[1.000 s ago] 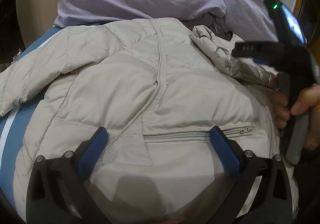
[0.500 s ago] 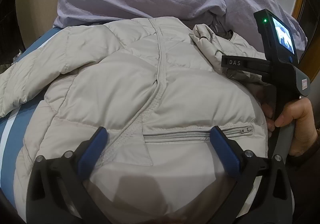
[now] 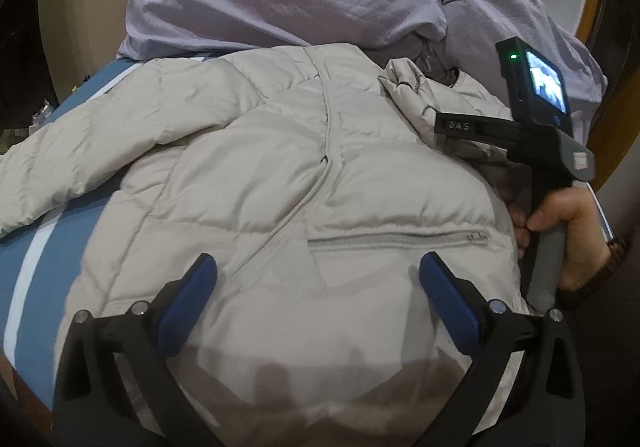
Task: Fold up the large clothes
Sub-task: 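Reach the left tool to the other sleeve and grasp its cuff, then carry the held sleeve across the jacket front and open the left tool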
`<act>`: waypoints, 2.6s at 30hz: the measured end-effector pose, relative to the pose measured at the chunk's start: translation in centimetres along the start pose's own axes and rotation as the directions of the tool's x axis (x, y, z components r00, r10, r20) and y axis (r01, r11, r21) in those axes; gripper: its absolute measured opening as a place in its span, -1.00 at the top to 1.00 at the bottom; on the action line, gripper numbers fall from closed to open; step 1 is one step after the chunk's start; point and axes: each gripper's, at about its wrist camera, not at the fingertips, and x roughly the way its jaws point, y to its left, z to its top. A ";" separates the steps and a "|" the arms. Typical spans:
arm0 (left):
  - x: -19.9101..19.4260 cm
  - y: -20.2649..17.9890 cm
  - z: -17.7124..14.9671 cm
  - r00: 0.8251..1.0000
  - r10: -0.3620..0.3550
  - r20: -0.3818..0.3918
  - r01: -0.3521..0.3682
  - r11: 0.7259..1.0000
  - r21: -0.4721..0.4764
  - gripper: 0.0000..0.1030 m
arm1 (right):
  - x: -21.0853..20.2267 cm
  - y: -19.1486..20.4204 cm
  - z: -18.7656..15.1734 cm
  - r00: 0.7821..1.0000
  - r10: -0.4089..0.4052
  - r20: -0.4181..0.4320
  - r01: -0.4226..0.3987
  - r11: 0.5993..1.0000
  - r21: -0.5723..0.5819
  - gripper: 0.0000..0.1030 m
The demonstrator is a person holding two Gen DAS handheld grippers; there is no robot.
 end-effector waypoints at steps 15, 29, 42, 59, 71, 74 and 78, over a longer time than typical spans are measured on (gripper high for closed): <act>-5.0 12.2 0.0 0.961 0.269 0.056 -0.258 0.954 -0.151 -0.96 | 0.0 -0.2 -0.3 1.000 -0.001 0.004 0.001 1.000 0.011 -0.74; -4.7 29.6 1.6 0.895 0.443 -0.048 -0.432 0.837 -0.335 -0.78 | 0.0 -0.2 -0.4 1.000 0.002 0.007 -0.002 1.000 0.010 -0.76; -3.9 35.1 0.6 0.935 0.343 -0.088 -0.342 0.806 -0.483 -0.50 | -0.1 -0.2 -0.5 1.000 0.003 0.009 -0.003 1.000 0.012 -0.76; -3.3 32.8 3.0 0.935 0.346 -0.078 -0.341 0.820 -0.459 0.67 | 0.1 -0.3 -0.5 1.000 0.005 0.011 -0.005 1.000 0.014 -0.77; -9.0 22.4 10.7 0.962 0.211 0.173 -0.144 0.931 -0.336 0.70 | -3.2 -0.7 -1.7 0.998 0.067 -0.008 -0.067 0.998 0.006 -0.87; -9.3 18.3 12.3 0.971 0.127 0.205 -0.064 0.955 -0.288 0.71 | -4.5 -1.6 -2.2 0.996 0.088 0.002 -0.088 0.996 0.014 -0.87; -8.6 12.7 13.5 0.975 0.054 0.215 -0.008 0.977 -0.211 0.71 | -6.3 -3.0 -2.7 0.995 0.095 0.023 -0.095 0.995 0.018 -0.87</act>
